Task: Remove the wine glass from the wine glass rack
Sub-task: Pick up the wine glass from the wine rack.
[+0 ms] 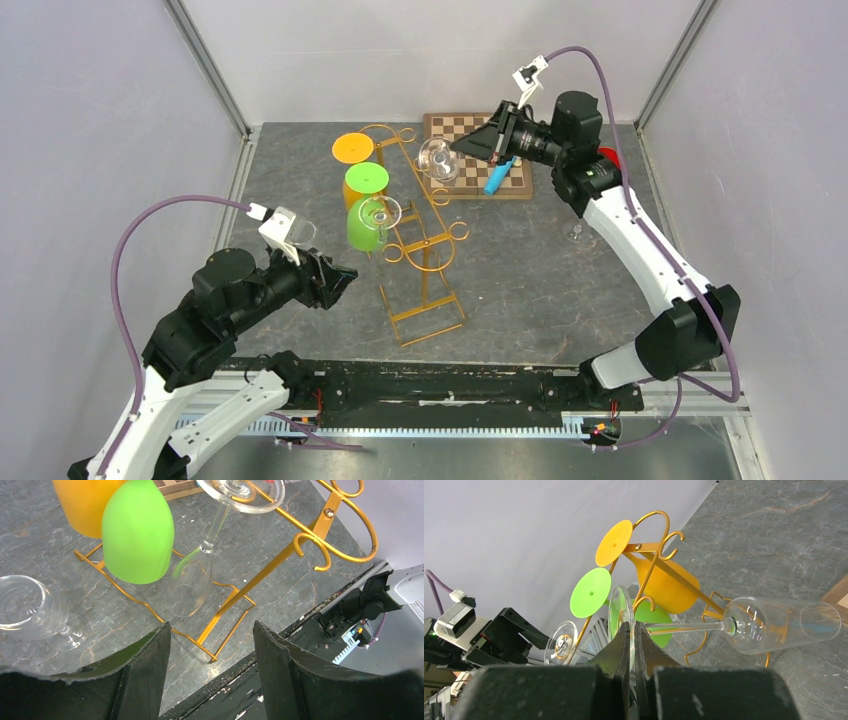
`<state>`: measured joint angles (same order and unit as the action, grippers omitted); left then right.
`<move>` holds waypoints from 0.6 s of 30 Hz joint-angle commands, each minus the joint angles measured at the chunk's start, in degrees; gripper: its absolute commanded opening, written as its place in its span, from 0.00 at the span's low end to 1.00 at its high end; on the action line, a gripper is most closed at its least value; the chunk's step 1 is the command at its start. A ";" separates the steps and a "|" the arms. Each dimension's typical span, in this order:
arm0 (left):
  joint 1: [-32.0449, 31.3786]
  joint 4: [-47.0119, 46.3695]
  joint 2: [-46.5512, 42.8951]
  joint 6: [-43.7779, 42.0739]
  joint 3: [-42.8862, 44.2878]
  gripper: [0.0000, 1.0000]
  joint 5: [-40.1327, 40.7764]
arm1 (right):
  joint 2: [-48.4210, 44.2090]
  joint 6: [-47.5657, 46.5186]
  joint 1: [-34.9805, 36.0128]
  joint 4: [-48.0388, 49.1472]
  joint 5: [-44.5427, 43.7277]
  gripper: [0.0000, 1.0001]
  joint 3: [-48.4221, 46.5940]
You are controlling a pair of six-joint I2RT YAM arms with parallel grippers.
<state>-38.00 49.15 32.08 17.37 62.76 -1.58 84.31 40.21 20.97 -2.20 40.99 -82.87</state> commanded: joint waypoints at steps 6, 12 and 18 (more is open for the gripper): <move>-0.10 -2.46 -0.34 4.38 1.65 0.68 -1.59 | -9.72 -0.18 -2.22 5.84 1.40 0.00 3.48; -0.08 -2.25 -0.34 4.82 1.66 0.68 -4.27 | -16.40 -0.48 -3.46 5.75 0.77 0.00 8.71; -0.06 -2.12 -0.78 6.24 2.25 0.68 -7.22 | -22.44 -1.91 -4.27 2.56 0.58 0.00 11.61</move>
<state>-38.00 49.15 32.08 21.12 62.83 -5.74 66.46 40.07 17.15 -1.98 41.32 -71.94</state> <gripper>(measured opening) 0.678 0.020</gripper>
